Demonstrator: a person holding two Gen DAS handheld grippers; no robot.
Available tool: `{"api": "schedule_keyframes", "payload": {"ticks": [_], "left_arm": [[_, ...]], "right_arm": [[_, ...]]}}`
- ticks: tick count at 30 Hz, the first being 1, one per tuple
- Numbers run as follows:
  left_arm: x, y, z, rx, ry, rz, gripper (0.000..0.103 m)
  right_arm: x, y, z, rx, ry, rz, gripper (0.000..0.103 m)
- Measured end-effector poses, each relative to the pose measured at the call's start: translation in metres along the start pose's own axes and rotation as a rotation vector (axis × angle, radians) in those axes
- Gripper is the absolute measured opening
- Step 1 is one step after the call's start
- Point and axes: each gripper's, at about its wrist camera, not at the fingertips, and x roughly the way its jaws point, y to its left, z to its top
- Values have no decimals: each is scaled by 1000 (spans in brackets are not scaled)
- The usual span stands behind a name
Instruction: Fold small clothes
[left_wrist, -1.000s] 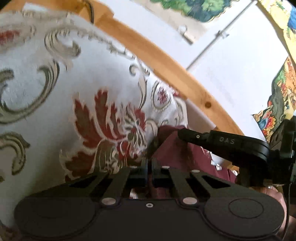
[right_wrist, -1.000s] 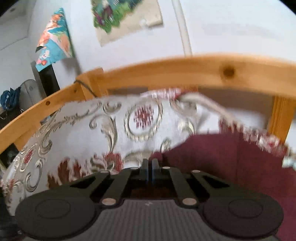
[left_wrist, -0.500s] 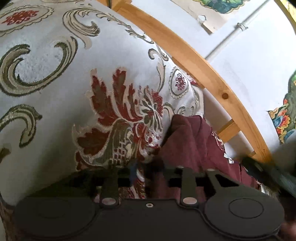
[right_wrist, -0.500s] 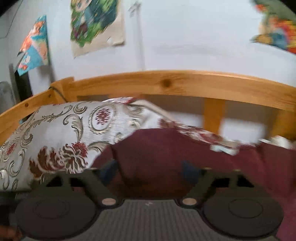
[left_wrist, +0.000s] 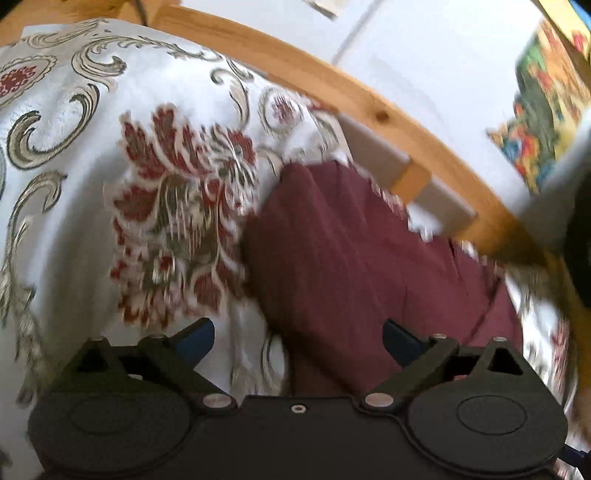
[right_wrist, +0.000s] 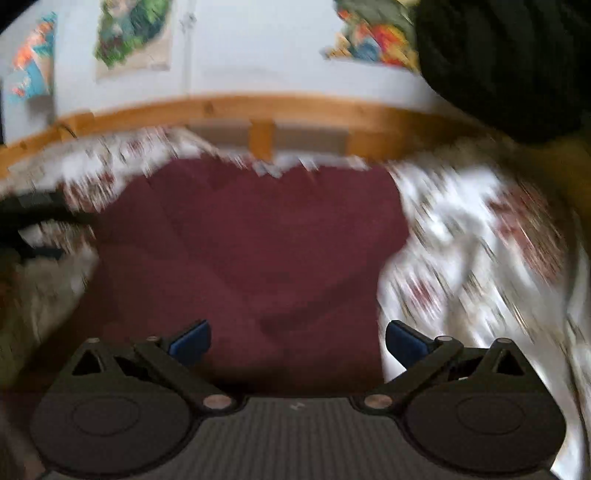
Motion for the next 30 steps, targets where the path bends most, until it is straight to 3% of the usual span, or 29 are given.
{"api": "schedule_keyframes", "payload": {"ticks": [3,6,10,14,17,23,26,30], "left_arm": [[-12,-1,-15,28,73,12,99],[-27,1,-31,34,131,29,100],[-45,-2,-42,112,159,34,102],[-58,-14,-47,181,218,-30,102],[-66,-25,-57,247,270,-85,102],[-75,-49,-84,399,376,-131,102],[-74,-55,-94,457,419,-103,102],[-70,-61,-104,542,456,-23,102]], "right_arm": [[-18,-20,-28,71,38,-9,103],[-33,-30,-43,55,58,-23,103],[-50,-28,-52,-65,97,2,103],[-47,-12,-58,-228,178,53,103],[-45,11,-67,-356,155,8,103],[-36,45,-74,-486,107,26,103],[-22,55,-72,-522,104,17,100],[-13,60,-66,-466,83,50,85]]}}
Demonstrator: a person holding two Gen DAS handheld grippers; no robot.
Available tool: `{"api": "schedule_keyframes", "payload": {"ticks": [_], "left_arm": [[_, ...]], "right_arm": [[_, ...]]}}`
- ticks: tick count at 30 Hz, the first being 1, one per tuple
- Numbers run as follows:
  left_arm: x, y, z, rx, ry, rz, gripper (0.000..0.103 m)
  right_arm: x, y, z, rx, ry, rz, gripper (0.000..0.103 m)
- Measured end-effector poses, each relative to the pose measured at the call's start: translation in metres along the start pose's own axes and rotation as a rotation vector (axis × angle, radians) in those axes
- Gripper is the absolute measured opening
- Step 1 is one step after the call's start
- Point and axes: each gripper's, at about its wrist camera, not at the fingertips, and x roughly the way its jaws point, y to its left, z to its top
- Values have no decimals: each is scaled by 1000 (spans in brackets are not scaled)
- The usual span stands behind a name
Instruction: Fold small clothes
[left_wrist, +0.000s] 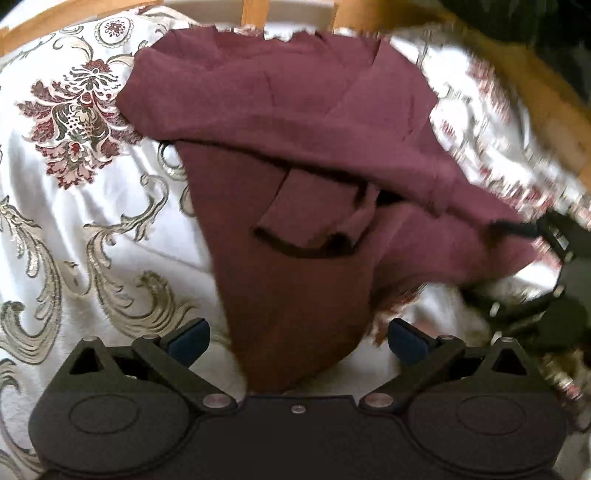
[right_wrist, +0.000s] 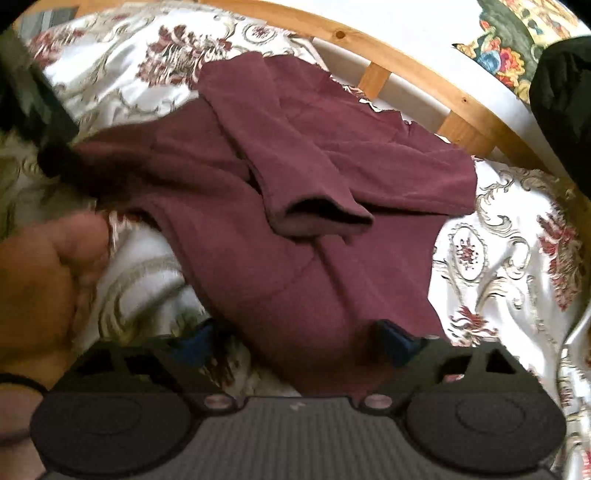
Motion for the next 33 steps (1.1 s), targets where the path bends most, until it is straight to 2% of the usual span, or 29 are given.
{"api": "schedule_keyframes", "payload": {"ticks": [2,4,6,7,8,11,14,17,19,21,23,25,26,27,28,29,31,33], "left_arm": [[10,-5,-2,51,65,55,102],[17,-10,-5,108,114,94,102],[20,-16,-7,157,126,121,102],[21,-17,-7,172,124,128,103],[21,-19,-8,185,121,135,103],[21,-22,-9,219,98,153,103],[19,-26,-10,258,63,184,102],[15,-33,-9,300,12,229,93],[12,-35,-9,325,-19,272,80],[10,-36,-8,333,-34,273,73],[6,-38,-8,346,-55,278,62],[2,-41,-9,360,-72,266,42],[0,-42,-10,357,-78,254,39],[-3,-41,-9,349,-88,242,33],[-5,-40,-9,339,-98,228,25],[-8,-39,-8,325,-109,213,22],[-13,-36,-6,298,-137,186,13],[-19,-32,-4,267,-170,159,9]], "right_arm": [[2,2,3,-11,-14,-6,80],[5,-1,4,5,-24,-1,68],[4,-7,6,62,-28,29,42],[3,-11,7,97,-35,43,34],[1,-14,7,126,-43,54,22],[-7,-30,10,237,-72,94,18],[-11,-46,12,310,-84,119,18],[-15,-55,11,345,-93,120,18],[-17,-57,9,363,-96,116,18],[-19,-58,7,371,-97,110,18],[-21,-53,5,362,-90,97,18],[-21,-47,1,334,-69,66,19],[-21,-45,-1,315,-52,37,24],[-19,-42,-4,291,-28,0,33],[-18,-40,-8,272,-5,-29,37],[-16,-39,-13,257,17,-51,42],[-17,-37,-21,244,31,-67,47],[-20,-32,-27,193,34,-106,54]]}}
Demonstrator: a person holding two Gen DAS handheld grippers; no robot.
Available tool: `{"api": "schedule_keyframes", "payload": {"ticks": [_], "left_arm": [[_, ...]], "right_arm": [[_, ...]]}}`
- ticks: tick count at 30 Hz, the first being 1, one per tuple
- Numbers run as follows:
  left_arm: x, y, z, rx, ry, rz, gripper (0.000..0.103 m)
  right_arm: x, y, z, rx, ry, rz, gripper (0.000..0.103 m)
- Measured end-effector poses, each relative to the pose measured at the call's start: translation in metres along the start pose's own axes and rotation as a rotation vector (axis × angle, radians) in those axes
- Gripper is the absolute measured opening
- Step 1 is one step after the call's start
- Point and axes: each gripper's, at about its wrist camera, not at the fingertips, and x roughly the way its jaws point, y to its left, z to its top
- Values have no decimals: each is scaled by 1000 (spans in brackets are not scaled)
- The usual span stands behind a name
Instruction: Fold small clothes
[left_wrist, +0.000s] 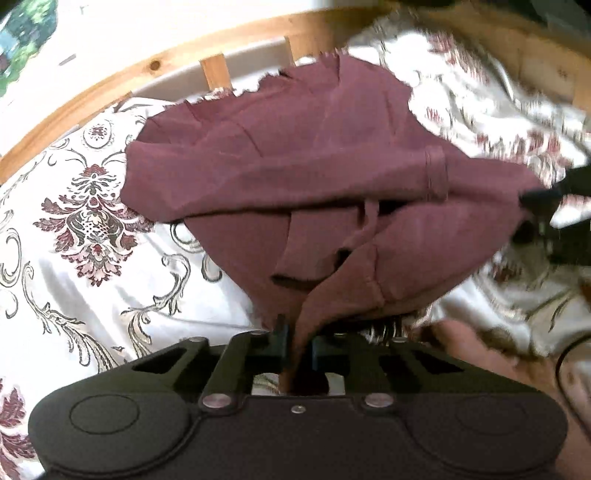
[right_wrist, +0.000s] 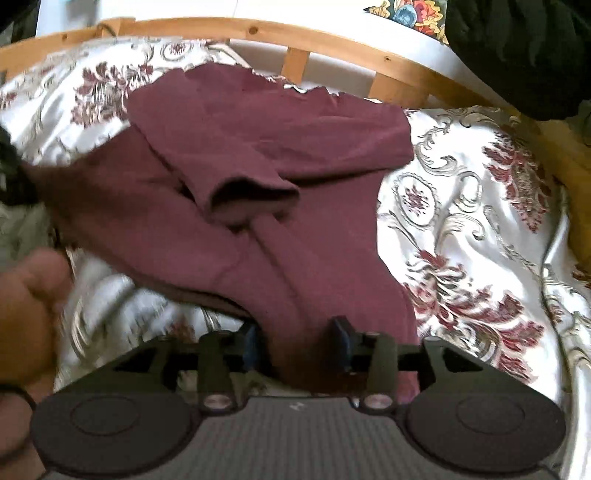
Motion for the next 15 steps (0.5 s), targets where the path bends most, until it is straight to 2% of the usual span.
{"api": "schedule_keyframes", "payload": {"ticks": [6,11,13,14,15], "left_arm": [[-23,9,5,-25,-136,18,8],[-37,11,5,-4,-184,57,8],[-42,14,4,-18,-195,64,7],[-44,16,3,-27,-198,64,7],[-46,17,2,-36,-201,64,7]], "right_arm": [[-7,12,-18,-147,-4,-133,55],[-4,13,-23,-204,-1,-210,54],[-4,12,-25,-206,3,-214,43],[-5,9,-25,-200,2,-207,26],[-8,8,-25,-188,-1,-199,14]]}}
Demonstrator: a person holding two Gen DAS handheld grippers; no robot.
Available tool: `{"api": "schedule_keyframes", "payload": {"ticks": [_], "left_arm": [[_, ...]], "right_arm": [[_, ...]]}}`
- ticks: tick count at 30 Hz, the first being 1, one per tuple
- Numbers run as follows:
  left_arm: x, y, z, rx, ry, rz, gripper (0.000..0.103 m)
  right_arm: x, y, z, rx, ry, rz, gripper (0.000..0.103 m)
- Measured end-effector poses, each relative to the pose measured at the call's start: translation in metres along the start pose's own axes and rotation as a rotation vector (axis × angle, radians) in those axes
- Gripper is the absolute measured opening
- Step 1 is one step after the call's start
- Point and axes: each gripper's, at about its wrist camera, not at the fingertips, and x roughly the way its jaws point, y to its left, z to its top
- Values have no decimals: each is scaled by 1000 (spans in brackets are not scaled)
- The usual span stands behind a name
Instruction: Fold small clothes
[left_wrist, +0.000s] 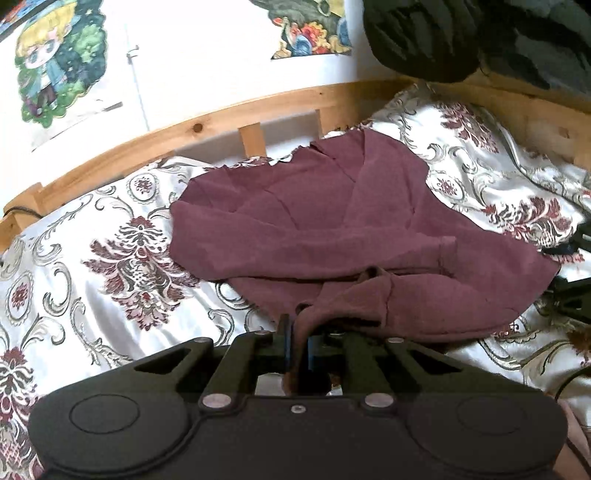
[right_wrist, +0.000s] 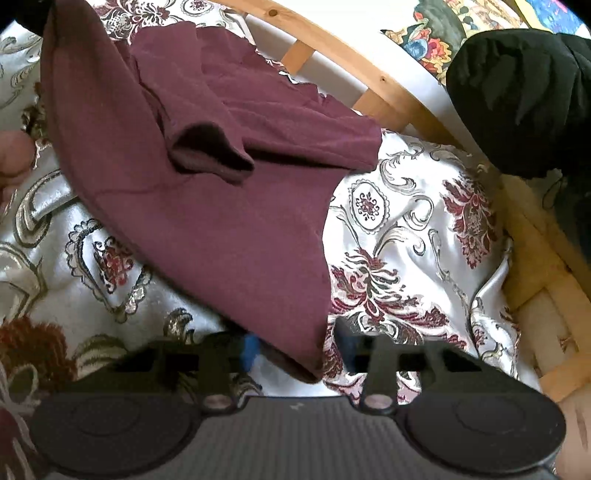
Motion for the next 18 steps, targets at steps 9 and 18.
{"api": "schedule_keyframes", "payload": {"ticks": [9,18], "left_arm": [[-32,6,-3,-23,-48,25,6],[-96,26,-10,-197,-61,-38,6]], "right_arm": [[-61,-30,7,78,-161,58,10],[-141,-60,9,102,-272,111,9]]}}
